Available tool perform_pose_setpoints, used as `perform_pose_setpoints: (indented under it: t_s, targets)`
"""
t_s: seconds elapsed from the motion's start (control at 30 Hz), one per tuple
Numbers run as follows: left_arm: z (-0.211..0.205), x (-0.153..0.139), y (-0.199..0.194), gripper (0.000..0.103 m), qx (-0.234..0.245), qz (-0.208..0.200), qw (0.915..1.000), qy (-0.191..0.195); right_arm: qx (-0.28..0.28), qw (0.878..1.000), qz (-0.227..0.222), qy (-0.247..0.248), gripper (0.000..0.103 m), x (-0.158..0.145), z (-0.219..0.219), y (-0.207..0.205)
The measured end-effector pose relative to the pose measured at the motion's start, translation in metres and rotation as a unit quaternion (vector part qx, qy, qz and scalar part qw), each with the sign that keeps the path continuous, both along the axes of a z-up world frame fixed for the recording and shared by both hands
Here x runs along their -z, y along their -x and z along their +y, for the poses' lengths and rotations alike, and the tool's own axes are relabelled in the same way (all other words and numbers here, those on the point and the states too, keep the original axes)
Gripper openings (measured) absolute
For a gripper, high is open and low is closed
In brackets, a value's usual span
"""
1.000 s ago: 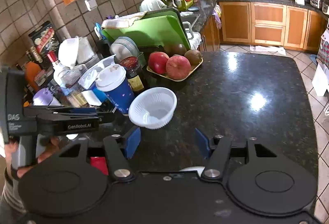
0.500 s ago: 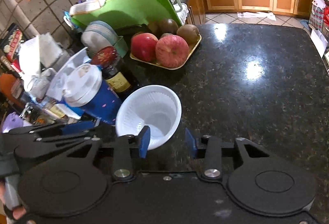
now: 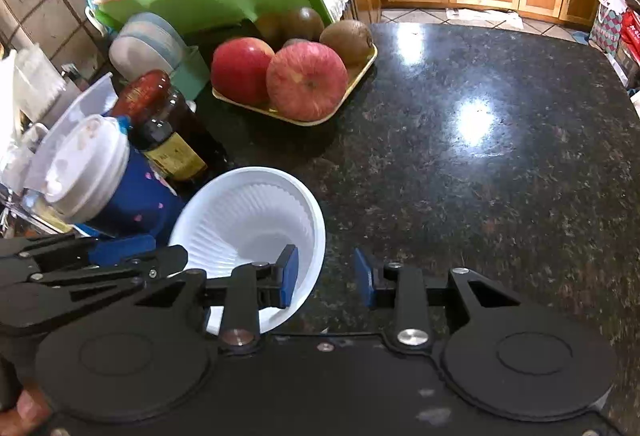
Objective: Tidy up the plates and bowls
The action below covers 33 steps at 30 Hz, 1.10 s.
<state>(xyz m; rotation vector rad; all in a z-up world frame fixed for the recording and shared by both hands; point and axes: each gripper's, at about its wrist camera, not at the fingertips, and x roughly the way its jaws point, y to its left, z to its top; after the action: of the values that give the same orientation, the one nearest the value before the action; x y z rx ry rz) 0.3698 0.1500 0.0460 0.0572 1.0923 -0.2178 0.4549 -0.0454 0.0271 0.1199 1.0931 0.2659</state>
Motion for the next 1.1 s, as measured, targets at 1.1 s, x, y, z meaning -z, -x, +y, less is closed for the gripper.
perform_pose_setpoints:
  t_s: [1.1]
  targets:
    - [-0.01, -0.011, 0.025, 0.02, 0.003, -0.007, 0.9999, -0.014, -0.029, 0.999, -0.027, 0.023, 0.016, -0.01, 0.008, 0.035]
